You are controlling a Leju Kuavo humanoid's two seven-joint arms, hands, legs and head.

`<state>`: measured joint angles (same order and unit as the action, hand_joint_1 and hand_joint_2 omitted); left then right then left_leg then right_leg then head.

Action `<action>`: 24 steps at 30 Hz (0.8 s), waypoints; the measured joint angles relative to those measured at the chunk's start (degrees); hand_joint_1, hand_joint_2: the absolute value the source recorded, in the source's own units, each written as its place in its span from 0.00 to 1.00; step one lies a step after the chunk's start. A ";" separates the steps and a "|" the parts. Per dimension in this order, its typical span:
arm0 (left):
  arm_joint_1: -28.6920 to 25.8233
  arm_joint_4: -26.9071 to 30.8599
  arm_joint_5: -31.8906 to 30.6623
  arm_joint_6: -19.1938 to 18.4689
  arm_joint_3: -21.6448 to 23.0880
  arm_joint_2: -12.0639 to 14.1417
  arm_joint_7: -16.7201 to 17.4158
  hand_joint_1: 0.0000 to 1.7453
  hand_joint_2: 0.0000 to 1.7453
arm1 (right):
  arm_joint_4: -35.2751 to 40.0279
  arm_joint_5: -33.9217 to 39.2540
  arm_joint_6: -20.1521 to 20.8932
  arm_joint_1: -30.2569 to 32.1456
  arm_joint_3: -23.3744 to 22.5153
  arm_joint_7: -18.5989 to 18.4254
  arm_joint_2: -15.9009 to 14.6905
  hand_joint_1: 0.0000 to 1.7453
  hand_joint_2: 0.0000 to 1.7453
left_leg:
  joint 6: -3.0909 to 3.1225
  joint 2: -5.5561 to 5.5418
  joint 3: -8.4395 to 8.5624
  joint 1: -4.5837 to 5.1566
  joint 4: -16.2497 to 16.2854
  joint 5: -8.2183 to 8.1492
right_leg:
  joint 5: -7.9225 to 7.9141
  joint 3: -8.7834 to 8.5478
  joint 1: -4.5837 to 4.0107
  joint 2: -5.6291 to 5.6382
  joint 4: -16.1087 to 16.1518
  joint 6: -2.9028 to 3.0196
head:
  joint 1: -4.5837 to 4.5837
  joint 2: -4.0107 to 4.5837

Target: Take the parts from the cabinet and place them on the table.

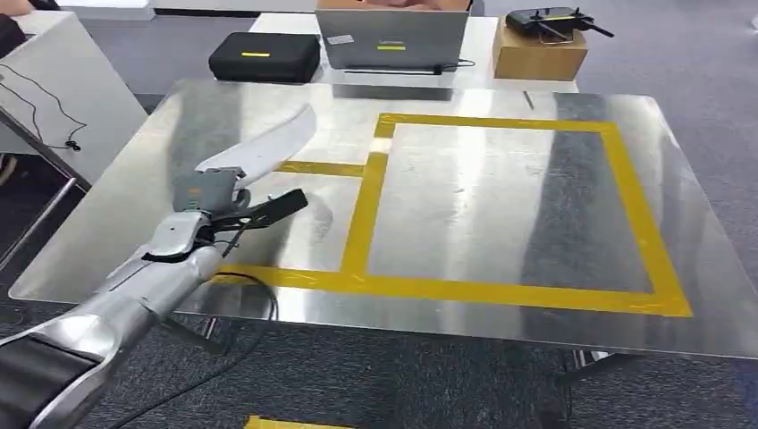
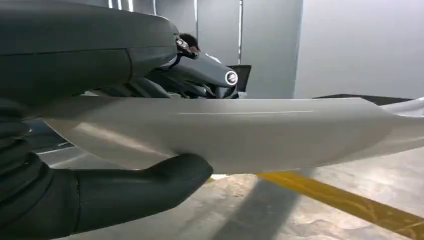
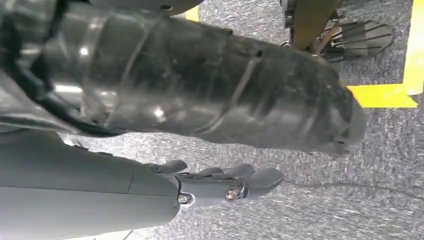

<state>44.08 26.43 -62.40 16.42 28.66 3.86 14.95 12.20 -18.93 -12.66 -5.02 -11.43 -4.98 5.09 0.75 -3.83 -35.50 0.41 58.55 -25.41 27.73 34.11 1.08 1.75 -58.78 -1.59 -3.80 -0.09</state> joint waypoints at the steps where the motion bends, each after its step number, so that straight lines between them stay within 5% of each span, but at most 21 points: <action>1: -0.32 0.15 0.04 -0.13 -0.30 0.16 -0.73 1.00 1.00 | 0.00 0.00 0.00 0.07 -0.11 0.02 0.00 0.00 0.00 | 0.00 0.00 0.00 0.00 0.00 0.00 | 0.00 0.00 0.00 0.00 0.00 0.00 | 0.00 0.00; 6: -2.62 2.32 1.42 -2.01 -1.97 0.33 -5.14 1.00 1.00 | 0.00 -0.02 0.00 0.22 -1.18 0.07 0.00 0.00 0.00 | 0.00 0.00 0.00 0.00 0.00 0.00 | 0.01 0.01 0.00 -0.02 0.00 0.00 | 0.00 0.00; 17: -3.88 4.31 2.12 -5.51 -2.87 0.11 -6.45 0.96 1.00 | 0.00 -0.15 0.00 0.27 -2.30 0.09 0.00 0.00 0.00 | 0.00 0.00 0.00 0.01 0.02 0.00 | -0.01 -0.01 0.02 -0.01 0.01 -0.01 | 0.00 0.00; 18: -3.89 4.44 2.84 -7.09 -2.89 0.09 -7.11 0.00 1.00 | 0.00 -0.20 0.02 0.26 -2.36 0.11 0.00 0.00 0.00 | 0.00 0.00 0.00 0.01 0.02 0.00 | -0.01 -0.01 0.01 0.00 0.01 -0.01 | 0.00 0.00; 19: -3.92 4.55 3.48 -8.25 -2.91 0.09 -7.55 0.00 1.00 | 0.00 -0.26 0.02 0.26 -2.45 0.20 0.00 0.00 0.00 | 0.00 0.00 0.00 0.01 0.02 0.00 | -0.01 0.00 0.01 0.00 0.01 -0.01 | 0.00 0.00; 20: -3.94 4.70 4.45 -9.26 -3.02 0.09 -8.17 0.00 0.00 | 0.00 -0.39 0.02 0.27 -2.60 0.35 0.00 0.00 0.00 | 0.00 0.00 0.00 0.01 0.02 0.00 | -0.01 0.00 0.01 0.00 0.01 -0.01 | 0.00 0.00; 24: -3.90 5.31 7.26 -11.46 -3.61 -0.26 -8.75 0.00 0.00 | 0.00 -0.55 0.00 0.30 -3.19 0.70 0.00 0.00 0.00 | 0.00 0.00 0.01 0.00 0.01 0.00 | 0.00 0.00 0.01 0.00 0.01 -0.01 | 0.00 0.00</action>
<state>40.18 31.74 -55.14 4.96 25.05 3.61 6.21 12.20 -19.47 -12.66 -4.72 -14.62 -4.28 5.09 0.76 -3.83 -35.49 0.41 58.56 -25.41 27.72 34.11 1.09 1.75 -58.77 -1.60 -3.80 -0.09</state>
